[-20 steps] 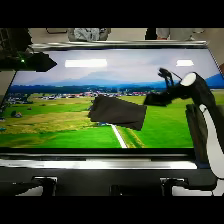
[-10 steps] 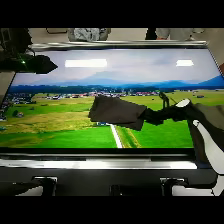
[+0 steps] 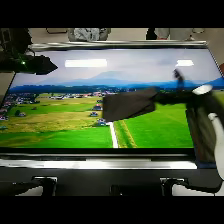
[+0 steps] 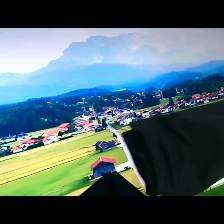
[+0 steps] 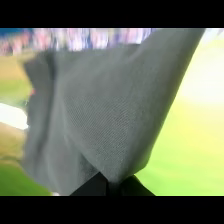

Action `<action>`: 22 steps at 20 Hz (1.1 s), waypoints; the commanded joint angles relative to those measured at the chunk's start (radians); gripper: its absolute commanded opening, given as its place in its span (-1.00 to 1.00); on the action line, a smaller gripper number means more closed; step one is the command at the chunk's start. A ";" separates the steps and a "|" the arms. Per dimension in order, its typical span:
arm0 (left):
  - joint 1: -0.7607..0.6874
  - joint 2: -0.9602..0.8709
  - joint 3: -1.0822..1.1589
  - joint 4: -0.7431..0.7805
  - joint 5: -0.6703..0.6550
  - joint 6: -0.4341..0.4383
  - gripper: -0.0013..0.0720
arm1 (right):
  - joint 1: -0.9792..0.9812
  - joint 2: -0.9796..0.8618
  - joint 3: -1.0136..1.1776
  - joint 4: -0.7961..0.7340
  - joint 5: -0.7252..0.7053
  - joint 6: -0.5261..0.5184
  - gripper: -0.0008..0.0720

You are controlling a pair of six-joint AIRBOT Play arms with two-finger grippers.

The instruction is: Fold the shirts.

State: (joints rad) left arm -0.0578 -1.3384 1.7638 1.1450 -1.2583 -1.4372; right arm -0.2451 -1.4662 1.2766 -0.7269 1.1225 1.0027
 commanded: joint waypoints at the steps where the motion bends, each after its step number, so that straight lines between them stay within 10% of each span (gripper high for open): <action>1: 0.000 0.000 0.000 0.000 0.001 0.002 -0.86 | -0.183 0.057 0.256 -0.237 0.184 0.105 -0.87; 18: 0.000 0.000 -0.002 0.000 0.001 0.024 -0.86 | -0.740 0.083 0.632 -0.239 0.588 0.235 -0.86; 22: 0.000 0.000 -0.002 0.000 0.001 0.024 -0.86 | -0.755 0.121 0.591 -0.497 0.730 0.192 -0.86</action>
State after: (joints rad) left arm -0.0578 -1.3384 1.7622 1.1450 -1.2579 -1.4139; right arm -0.9813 -1.3727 1.8946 -1.0492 1.7477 1.2201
